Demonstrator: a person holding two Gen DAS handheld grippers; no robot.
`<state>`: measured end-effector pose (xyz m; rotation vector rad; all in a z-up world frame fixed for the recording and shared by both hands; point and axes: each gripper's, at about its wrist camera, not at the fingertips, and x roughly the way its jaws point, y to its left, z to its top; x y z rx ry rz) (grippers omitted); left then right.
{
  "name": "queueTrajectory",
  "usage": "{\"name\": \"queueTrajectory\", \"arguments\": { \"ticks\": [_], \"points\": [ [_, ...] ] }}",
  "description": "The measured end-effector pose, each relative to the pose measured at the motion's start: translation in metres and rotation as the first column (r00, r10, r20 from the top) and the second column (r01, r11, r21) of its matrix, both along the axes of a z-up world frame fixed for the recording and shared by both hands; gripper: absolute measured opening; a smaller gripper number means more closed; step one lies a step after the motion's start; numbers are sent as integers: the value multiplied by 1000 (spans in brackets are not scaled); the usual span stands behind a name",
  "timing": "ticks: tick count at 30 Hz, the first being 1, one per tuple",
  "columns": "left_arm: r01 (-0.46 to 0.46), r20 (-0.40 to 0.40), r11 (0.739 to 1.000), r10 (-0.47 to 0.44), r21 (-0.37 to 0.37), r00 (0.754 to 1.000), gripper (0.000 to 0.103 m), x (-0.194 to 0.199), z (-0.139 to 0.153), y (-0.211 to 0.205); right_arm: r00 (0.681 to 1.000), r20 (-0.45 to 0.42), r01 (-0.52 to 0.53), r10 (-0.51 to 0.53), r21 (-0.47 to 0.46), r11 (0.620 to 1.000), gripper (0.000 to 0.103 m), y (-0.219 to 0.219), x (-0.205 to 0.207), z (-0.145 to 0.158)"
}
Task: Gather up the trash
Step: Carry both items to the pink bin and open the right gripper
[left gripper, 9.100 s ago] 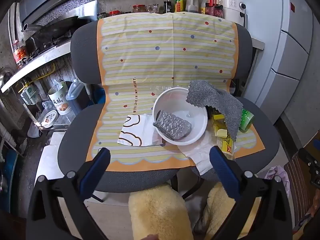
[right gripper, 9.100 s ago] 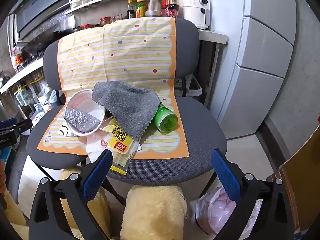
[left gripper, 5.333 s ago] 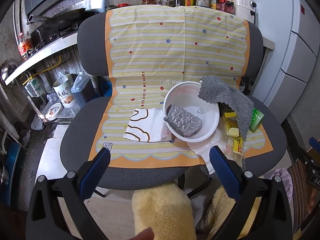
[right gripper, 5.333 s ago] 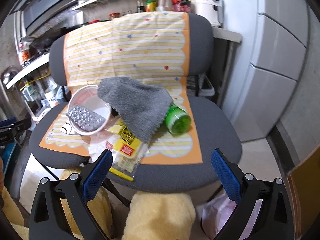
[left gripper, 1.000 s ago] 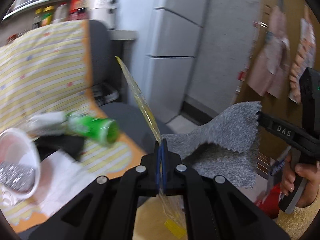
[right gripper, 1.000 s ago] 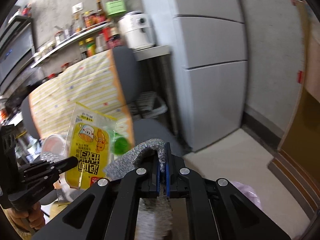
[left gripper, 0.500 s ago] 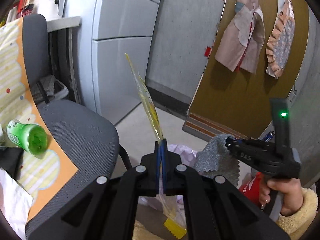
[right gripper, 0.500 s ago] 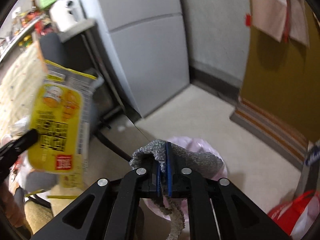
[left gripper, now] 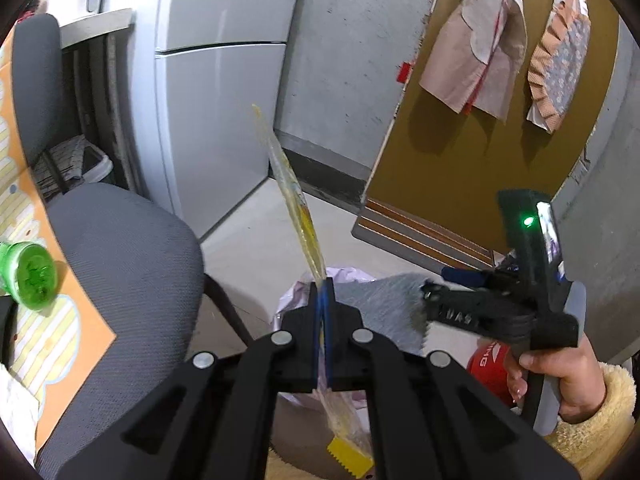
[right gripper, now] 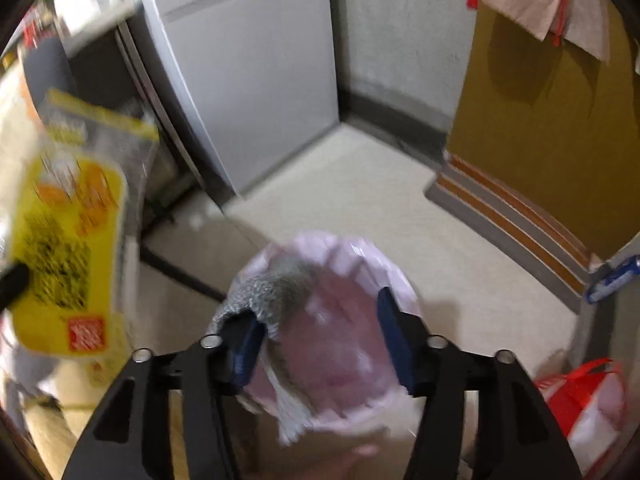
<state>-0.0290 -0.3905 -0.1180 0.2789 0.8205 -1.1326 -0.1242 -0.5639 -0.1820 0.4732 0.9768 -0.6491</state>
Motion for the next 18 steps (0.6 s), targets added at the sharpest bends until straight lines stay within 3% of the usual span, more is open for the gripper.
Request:
{"name": "queueTrajectory", "arguments": {
  "ticks": [6,9,11,18],
  "points": [
    [23,2,1000,-23,5,1000,0,-7,-2,-12,1000,13,-3,2,86,996,59,0,-15,-1],
    [30,0,1000,-30,6,1000,0,-10,-3,-17,998,55,-6,-4,167,986,70,-1,-21,0],
    [28,1,1000,-28,5,1000,0,-10,-3,-17,997,82,-18,2,195,981,71,2,-20,2],
    [16,-8,1000,-16,19,1000,0,-4,-8,-12,986,149,58,-80,147,987,71,-5,-22,18]
  ]
}}
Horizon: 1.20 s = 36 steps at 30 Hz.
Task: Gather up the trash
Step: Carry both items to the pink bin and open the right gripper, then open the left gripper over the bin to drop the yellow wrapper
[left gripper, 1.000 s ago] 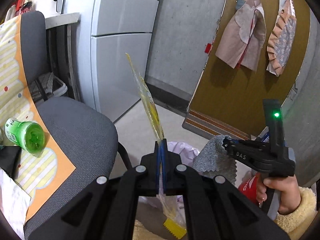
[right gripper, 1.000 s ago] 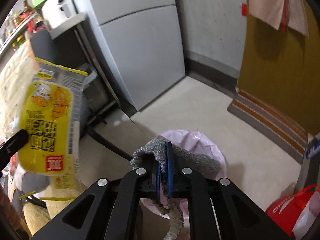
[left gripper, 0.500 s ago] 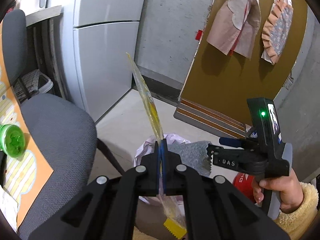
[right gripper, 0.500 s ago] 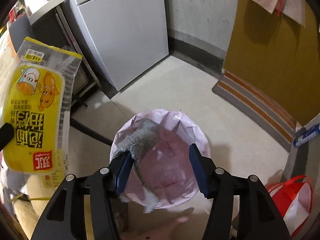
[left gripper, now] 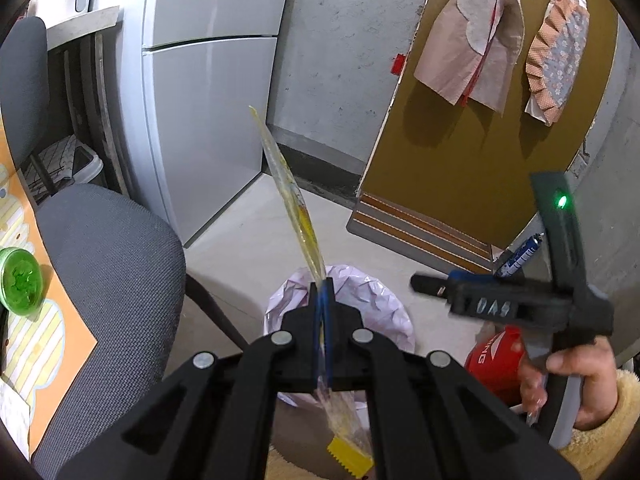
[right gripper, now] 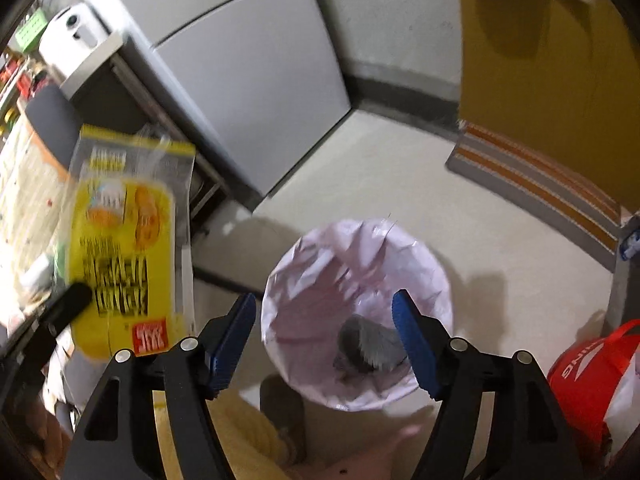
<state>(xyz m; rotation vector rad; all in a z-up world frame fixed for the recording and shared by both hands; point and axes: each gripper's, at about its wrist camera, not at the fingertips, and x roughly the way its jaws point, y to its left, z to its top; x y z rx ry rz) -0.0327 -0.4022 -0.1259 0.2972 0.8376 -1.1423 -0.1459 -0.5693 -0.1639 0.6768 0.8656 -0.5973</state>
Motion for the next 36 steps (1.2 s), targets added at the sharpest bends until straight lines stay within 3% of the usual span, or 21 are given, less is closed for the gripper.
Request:
{"name": "queueTrajectory", "arguments": {
  "ticks": [4,15,19,24,29,36],
  "points": [
    [43,-26,999,-43,19,999,0,-2,-10,-14,999,38,16,-15,-25,1000,71,-1,-5,11],
    [120,-46,990,-116,81,992,0,-10,-60,-65,997,37,70,-68,-45,997,71,-10,-23,17],
    [105,-49,993,-102,61,994,19,-3,-73,-66,996,51,76,-73,-71,995,71,-10,-26,18],
    [61,-30,997,-60,44,998,21,2,-80,-59,996,60,80,-69,-216,973,71,-1,-26,13],
    [-13,38,1000,12,26,999,21,6,-68,-33,996,85,63,-40,-293,954,71,11,-25,7],
    [-138,123,990,138,-14,983,21,18,-24,30,989,119,-41,91,-368,929,71,41,4,27]
  ]
}}
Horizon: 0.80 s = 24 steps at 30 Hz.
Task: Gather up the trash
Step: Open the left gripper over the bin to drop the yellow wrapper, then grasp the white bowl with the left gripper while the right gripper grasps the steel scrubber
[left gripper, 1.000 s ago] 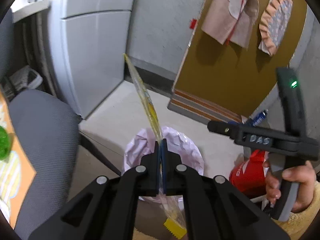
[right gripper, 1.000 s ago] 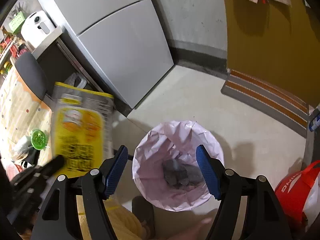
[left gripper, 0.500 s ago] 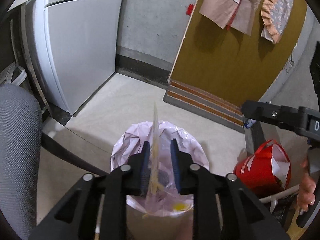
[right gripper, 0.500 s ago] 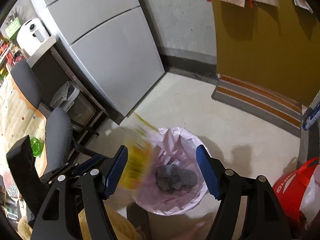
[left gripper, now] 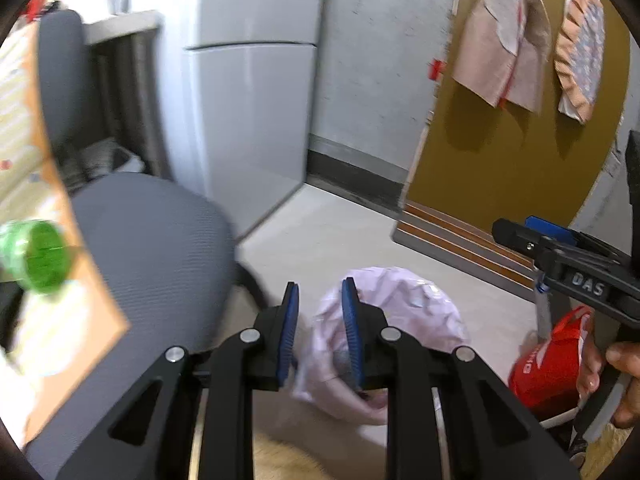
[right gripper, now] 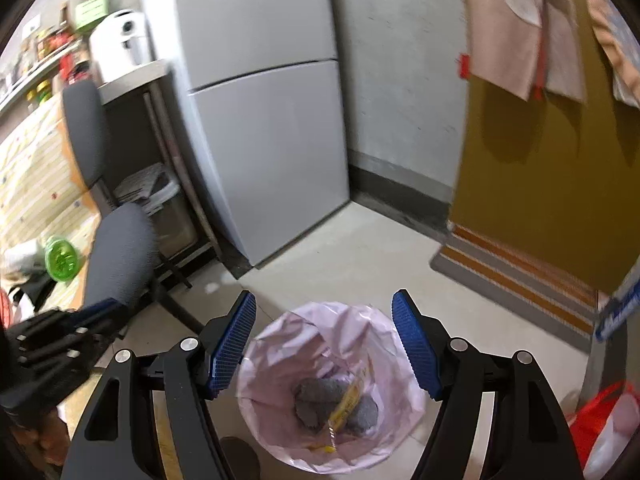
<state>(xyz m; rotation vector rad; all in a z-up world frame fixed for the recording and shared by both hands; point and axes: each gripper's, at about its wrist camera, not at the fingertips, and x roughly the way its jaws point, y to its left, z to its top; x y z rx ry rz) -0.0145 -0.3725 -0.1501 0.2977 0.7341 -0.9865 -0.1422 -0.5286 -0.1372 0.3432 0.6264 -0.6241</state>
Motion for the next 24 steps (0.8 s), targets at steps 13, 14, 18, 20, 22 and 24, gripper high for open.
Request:
{"name": "queueTrajectory", "arguments": {
  "ticks": [13,14,18,20,22,24],
  "points": [
    [-361,16,932,361,-2,932,29,38,36,187,867,26,-498,497,15,867,70,127,111,23],
    [-413,9,911,413,-3,911,29,43,37,208,851,24,-525,524,15,851,71,137,117,24],
    [-551,-6,835,551,-18,835,29,57,41,269,759,-14,-650,651,33,759,71,193,153,29],
    [-609,9,792,610,-25,793,29,63,46,299,701,-26,-713,713,22,701,70,224,169,34],
    [-662,34,749,662,-27,749,29,65,52,325,648,-26,-762,761,-14,648,70,251,180,44],
    [-713,53,701,713,-24,700,29,67,57,351,600,-18,-800,800,-39,599,70,274,188,53]
  ]
}}
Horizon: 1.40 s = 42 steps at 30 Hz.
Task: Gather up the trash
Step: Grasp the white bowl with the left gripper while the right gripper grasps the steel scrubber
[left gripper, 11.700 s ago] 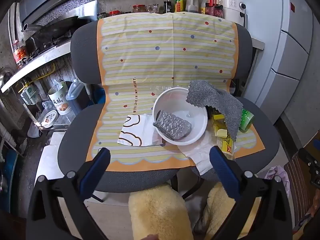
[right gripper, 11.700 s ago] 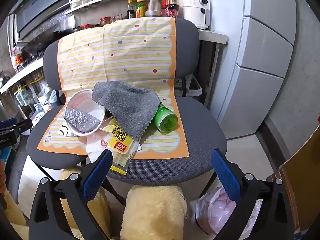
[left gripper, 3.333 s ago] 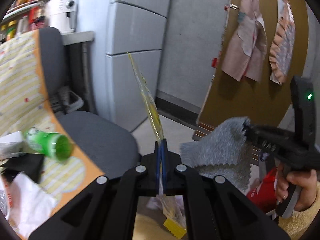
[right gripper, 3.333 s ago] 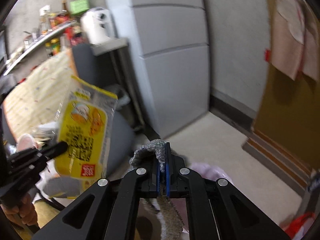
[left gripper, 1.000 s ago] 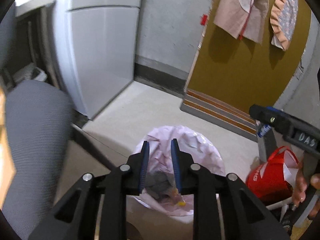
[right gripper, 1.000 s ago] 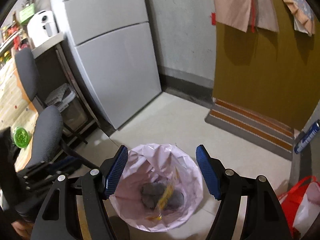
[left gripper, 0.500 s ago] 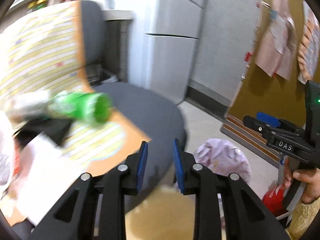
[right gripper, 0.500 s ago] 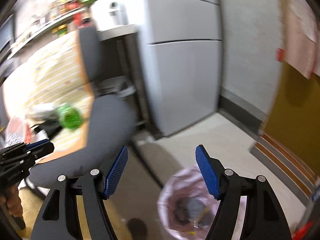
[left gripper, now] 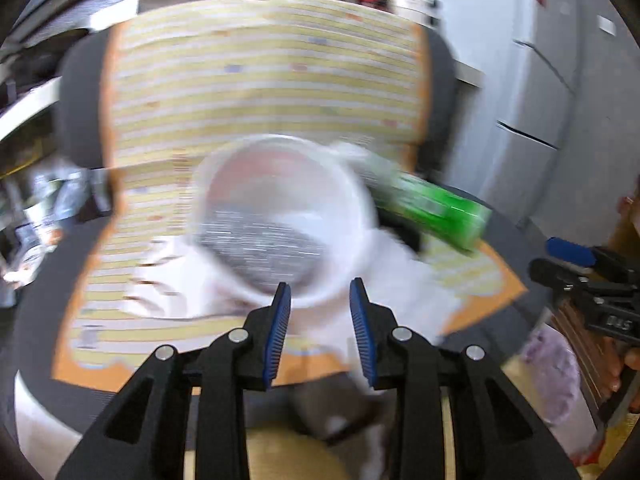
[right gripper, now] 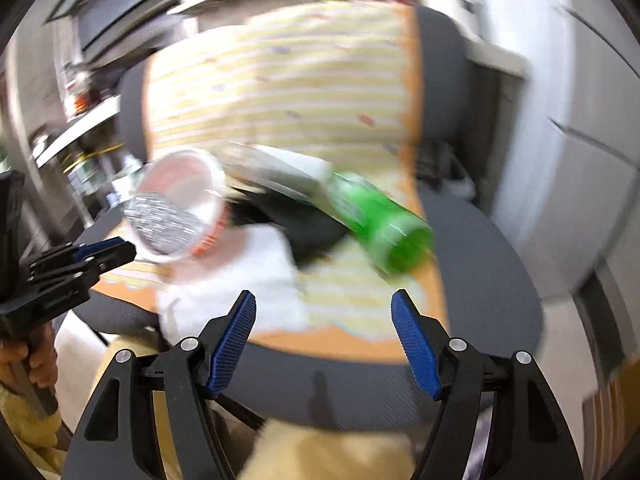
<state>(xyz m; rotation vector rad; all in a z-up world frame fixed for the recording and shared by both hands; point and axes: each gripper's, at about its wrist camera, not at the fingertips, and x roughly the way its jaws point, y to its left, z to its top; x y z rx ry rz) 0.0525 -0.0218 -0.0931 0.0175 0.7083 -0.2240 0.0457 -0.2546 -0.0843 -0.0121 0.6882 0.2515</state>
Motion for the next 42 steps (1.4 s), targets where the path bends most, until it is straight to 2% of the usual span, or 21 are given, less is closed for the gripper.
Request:
{"name": "queueTrajectory", "arguments": {
  "ticks": [6,13,16,18,21,23,25,26,27,28,29,30,31,32,35,38,42],
  "points": [
    [-134,-1,991,134,1,991,29,4,4,60,982,31,-187,188,-44,981,70,68,30,13],
    [-184,-36,983,183,-12,982,29,9,-6,85,930,-19,-368,368,-5,930,70,127,71,3],
    [-196,-52,980,195,-19,980,29,10,-10,92,917,-46,-397,396,-7,918,71,147,91,-8],
    [-200,-58,980,198,-23,978,29,11,-12,95,915,-65,-398,397,6,918,78,152,105,-16],
    [-200,-60,980,198,-22,978,29,11,-13,97,910,-118,-391,398,82,917,83,154,127,-27],
    [-198,-62,980,196,-25,979,29,11,-15,97,901,-161,-388,403,118,914,83,155,139,-36],
    [-197,-68,980,194,-28,979,29,12,-16,97,898,-200,-377,391,106,920,82,159,144,-44],
    [-195,-72,980,193,-30,979,29,12,-17,96,894,-217,-377,392,107,920,73,160,145,-47],
    [-195,-74,980,193,-29,978,29,13,-17,96,887,-233,-380,398,119,917,60,160,144,-50],
    [-196,-75,980,193,-26,978,29,13,-17,95,884,-250,-375,395,127,918,54,160,144,-52],
    [-196,-76,980,194,-24,978,29,12,-17,94,886,-249,-370,391,129,920,40,160,143,-51],
    [-196,-75,980,193,-24,978,29,12,-17,93,888,-237,-371,393,135,919,30,158,140,-49],
    [-195,-74,980,193,-23,978,29,11,-16,93,895,-211,-370,393,142,918,24,155,136,-43],
    [-194,-73,981,192,-22,979,29,11,-15,92,904,-184,-365,386,140,921,10,153,132,-36],
    [-190,-58,982,189,-13,980,29,8,-10,88,928,-92,-351,360,101,931,9,145,118,-12],
    [-185,-48,983,185,-14,982,30,7,-5,85,956,40,-292,290,70,954,9,126,93,25],
    [-181,-44,983,180,-20,983,30,11,-1,83,975,123,-193,186,42,980,9,92,65,56]
  ]
}}
